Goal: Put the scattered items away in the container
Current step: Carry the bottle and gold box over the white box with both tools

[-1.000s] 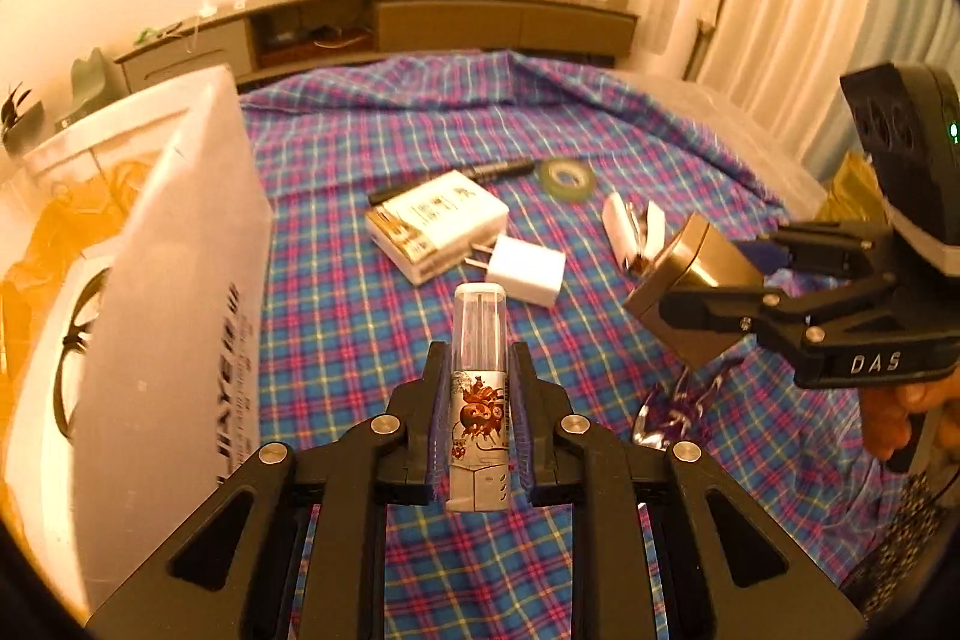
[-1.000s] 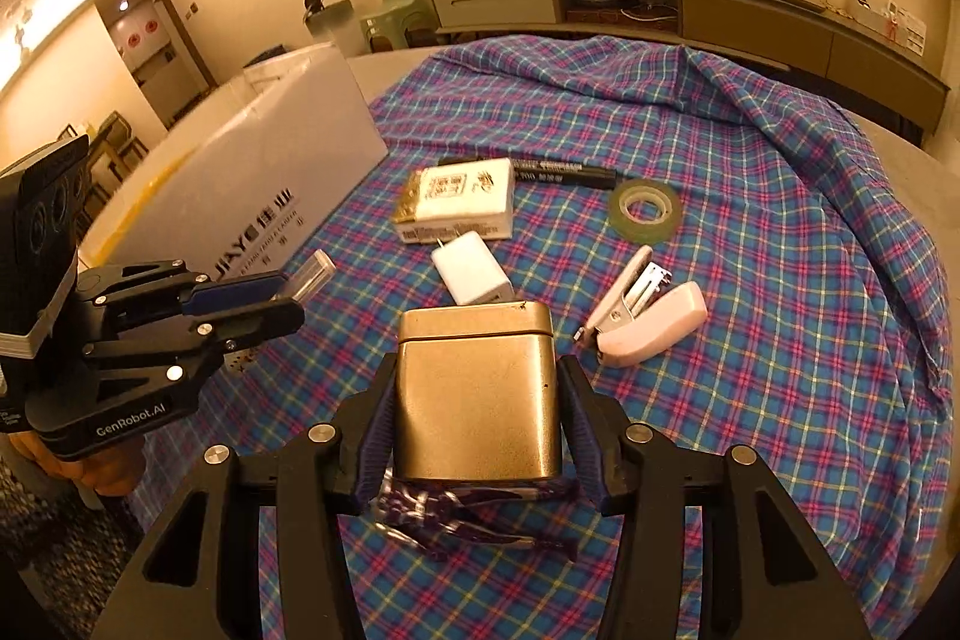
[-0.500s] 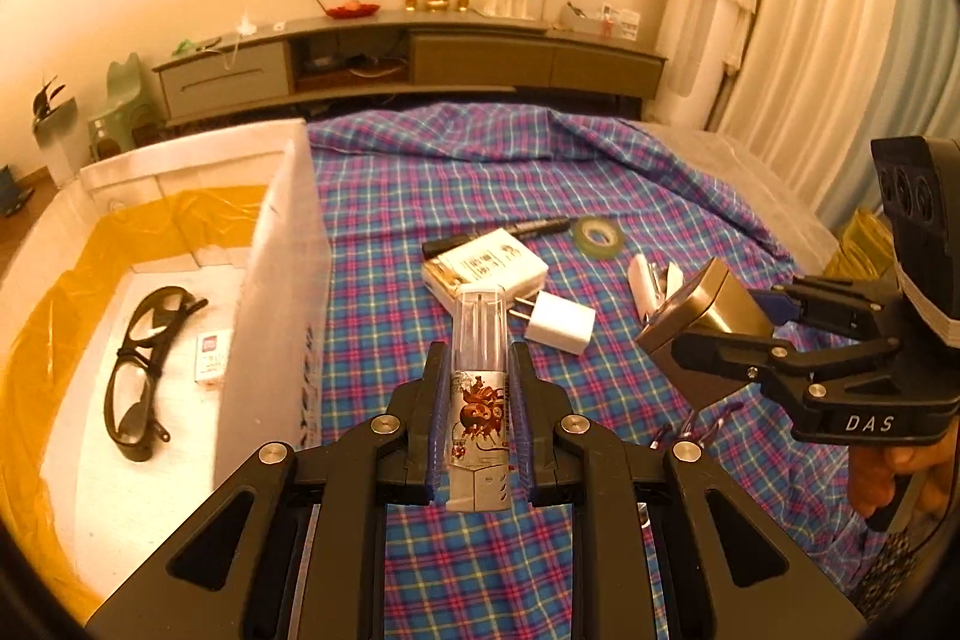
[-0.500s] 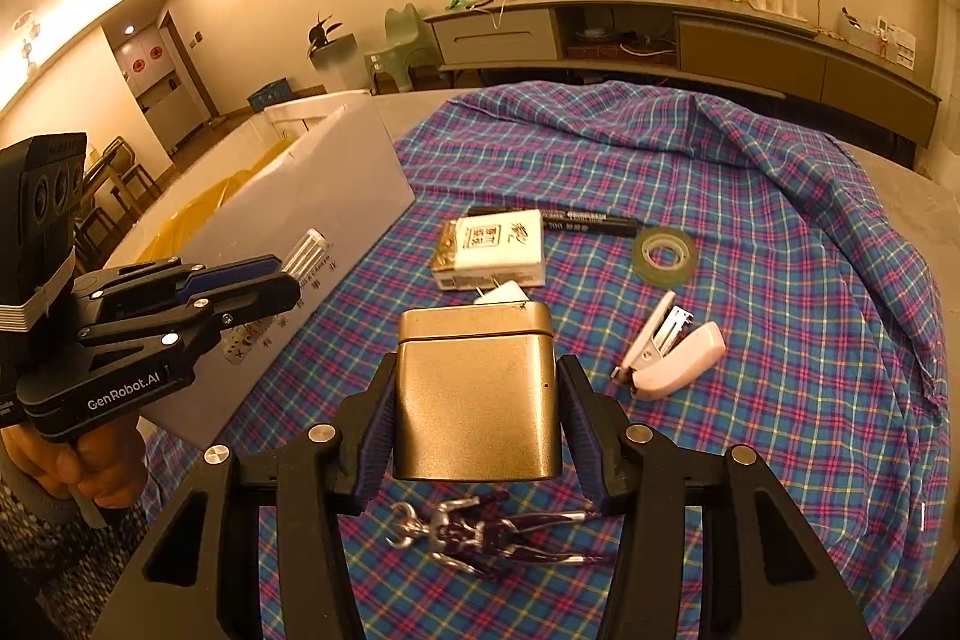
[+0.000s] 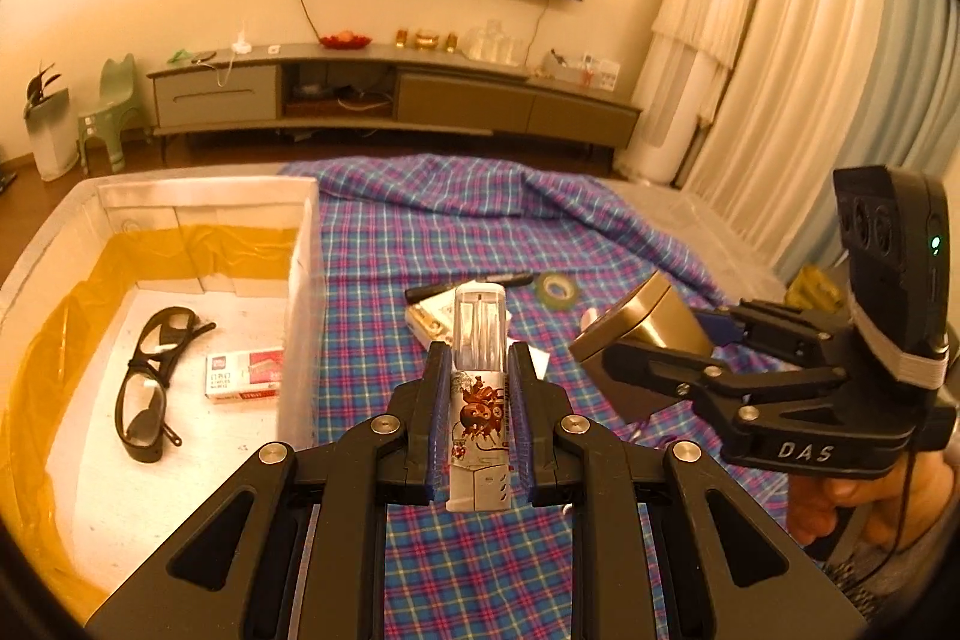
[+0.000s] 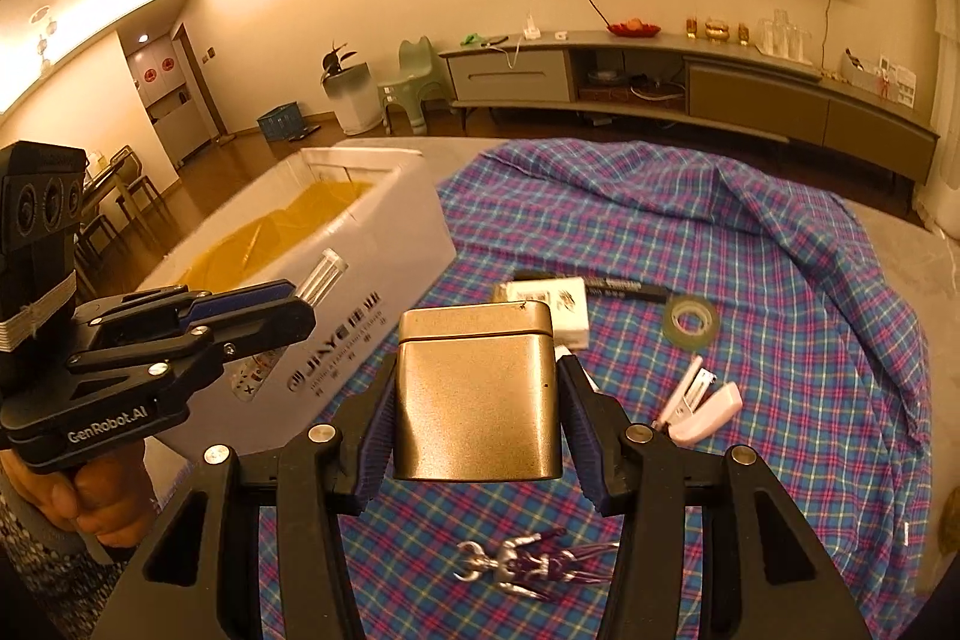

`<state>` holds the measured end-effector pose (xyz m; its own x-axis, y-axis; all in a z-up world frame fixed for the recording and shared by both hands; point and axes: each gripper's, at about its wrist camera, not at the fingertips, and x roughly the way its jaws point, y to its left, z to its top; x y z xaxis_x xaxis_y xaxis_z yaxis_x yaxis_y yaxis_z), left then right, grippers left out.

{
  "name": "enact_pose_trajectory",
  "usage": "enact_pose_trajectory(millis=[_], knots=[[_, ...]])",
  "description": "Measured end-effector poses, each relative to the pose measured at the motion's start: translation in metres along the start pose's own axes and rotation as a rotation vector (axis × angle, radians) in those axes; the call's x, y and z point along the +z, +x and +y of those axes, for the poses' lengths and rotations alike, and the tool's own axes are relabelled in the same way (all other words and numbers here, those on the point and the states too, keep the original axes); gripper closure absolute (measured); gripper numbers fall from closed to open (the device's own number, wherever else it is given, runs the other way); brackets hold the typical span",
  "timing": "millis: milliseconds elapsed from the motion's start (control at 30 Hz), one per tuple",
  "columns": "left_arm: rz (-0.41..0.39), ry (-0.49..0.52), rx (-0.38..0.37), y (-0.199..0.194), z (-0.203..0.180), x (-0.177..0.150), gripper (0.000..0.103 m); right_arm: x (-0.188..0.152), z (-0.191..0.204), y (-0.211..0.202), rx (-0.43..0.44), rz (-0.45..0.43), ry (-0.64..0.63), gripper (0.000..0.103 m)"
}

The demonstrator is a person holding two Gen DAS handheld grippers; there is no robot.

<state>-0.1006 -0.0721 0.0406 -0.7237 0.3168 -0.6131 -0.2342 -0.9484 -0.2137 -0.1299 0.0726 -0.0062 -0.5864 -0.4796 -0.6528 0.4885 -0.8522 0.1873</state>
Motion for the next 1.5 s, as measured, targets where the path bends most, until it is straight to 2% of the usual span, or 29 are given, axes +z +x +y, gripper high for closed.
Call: enact_pose_trajectory(millis=[367,567,700,967,1500], knots=[[-0.071,-0.081,-0.026,-0.043,0.022,0.010,0.084,0.018,0.047,-0.016,0.021,-0.067,-0.041,0.051],[-0.076,-0.132,-0.018,-0.058,0.043,0.010,0.084,0.023,0.074,-0.023,0.047,-0.097,-0.047,0.051],[-0.087,-0.169,-0.009,-0.068,0.058,0.010,0.084,0.021,0.092,-0.023,0.049,-0.101,-0.065,0.051],[-0.096,-0.221,-0.003,-0.080,0.078,0.009,0.084,0.009,0.115,-0.019,0.080,-0.087,-0.024,0.051],[-0.096,-0.304,-0.009,-0.100,0.111,-0.003,0.084,0.022,0.157,-0.019,0.100,-0.090,-0.036,0.051]])
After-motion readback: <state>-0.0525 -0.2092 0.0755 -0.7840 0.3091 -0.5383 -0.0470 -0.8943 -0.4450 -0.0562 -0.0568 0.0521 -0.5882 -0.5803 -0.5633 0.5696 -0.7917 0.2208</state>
